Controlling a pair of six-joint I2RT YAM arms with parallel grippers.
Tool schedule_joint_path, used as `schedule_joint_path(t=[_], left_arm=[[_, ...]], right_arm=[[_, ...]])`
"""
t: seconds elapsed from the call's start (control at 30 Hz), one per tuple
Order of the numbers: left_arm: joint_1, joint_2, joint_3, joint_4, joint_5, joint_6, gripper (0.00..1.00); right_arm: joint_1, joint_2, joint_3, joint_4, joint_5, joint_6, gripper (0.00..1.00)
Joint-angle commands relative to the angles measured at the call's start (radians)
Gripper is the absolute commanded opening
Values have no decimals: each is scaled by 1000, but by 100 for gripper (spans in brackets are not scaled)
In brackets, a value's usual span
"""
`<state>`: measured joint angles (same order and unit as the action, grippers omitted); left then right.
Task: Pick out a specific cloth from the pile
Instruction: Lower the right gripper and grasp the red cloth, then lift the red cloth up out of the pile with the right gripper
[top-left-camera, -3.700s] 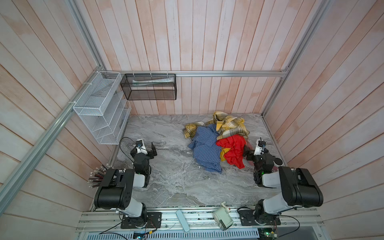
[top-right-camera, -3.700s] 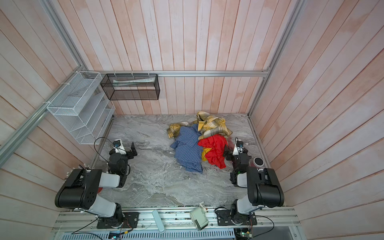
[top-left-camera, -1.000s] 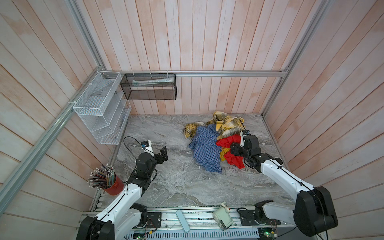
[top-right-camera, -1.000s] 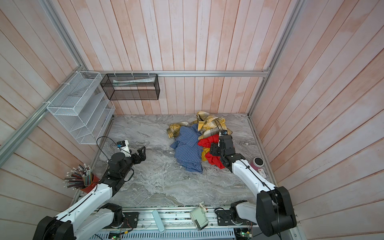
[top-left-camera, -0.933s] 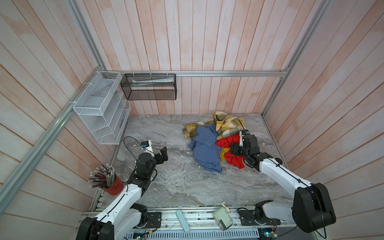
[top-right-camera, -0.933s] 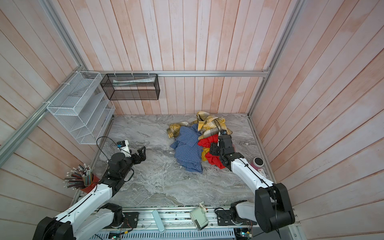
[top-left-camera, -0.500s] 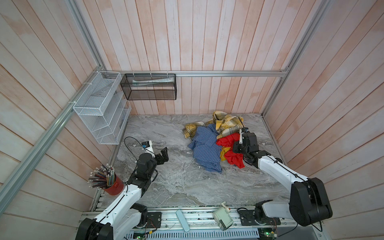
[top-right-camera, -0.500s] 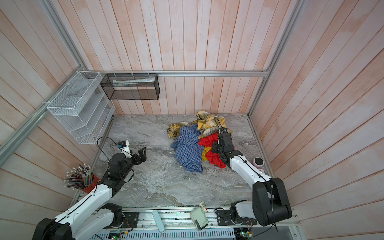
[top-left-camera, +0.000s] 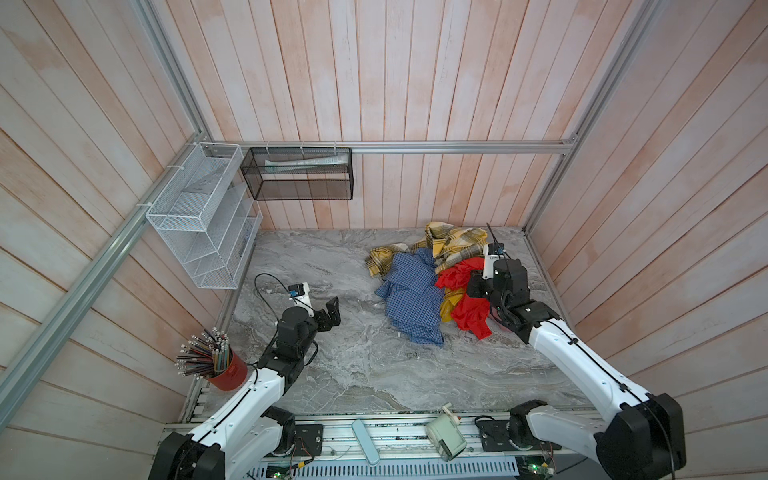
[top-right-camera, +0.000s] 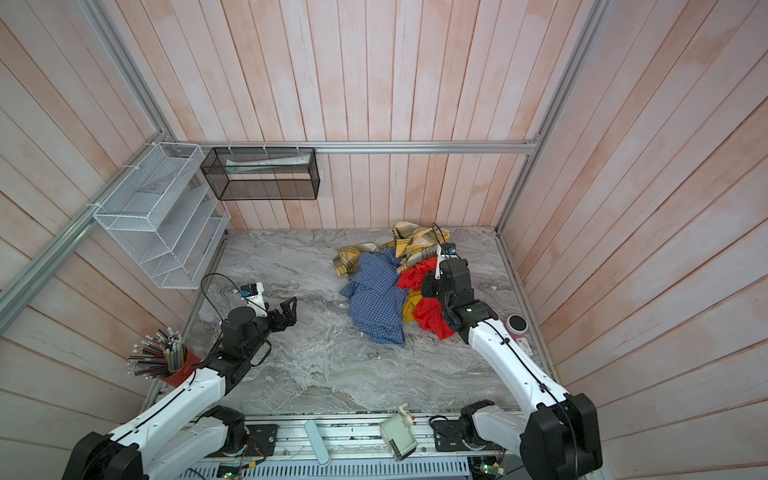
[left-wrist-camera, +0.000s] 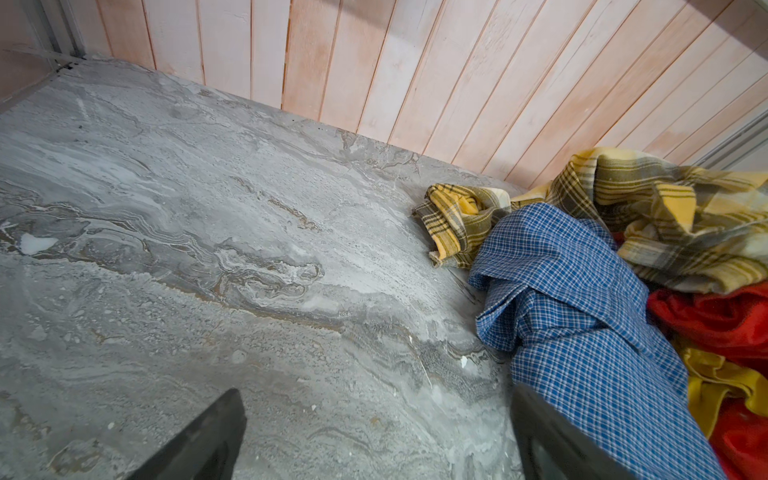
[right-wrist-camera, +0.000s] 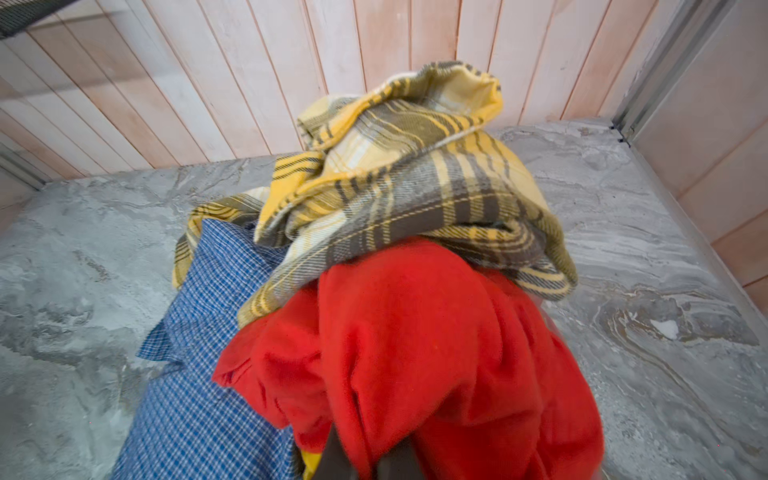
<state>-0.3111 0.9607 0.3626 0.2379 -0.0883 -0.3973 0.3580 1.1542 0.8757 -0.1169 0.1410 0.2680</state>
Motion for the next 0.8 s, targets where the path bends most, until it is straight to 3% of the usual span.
schedule_joint_path(t=[0.0, 0.3, 0.77], left_arm=[[-16, 9, 22, -11, -27, -6, 100], [-53, 10, 27, -13, -46, -5, 100], [-112, 68, 53, 21, -30, -3, 100]], right_arm=[[33, -40, 66, -16, 38, -16, 0], [106, -103, 174, -43, 127, -43, 0], [223, -147, 325, -7, 112, -93, 0]])
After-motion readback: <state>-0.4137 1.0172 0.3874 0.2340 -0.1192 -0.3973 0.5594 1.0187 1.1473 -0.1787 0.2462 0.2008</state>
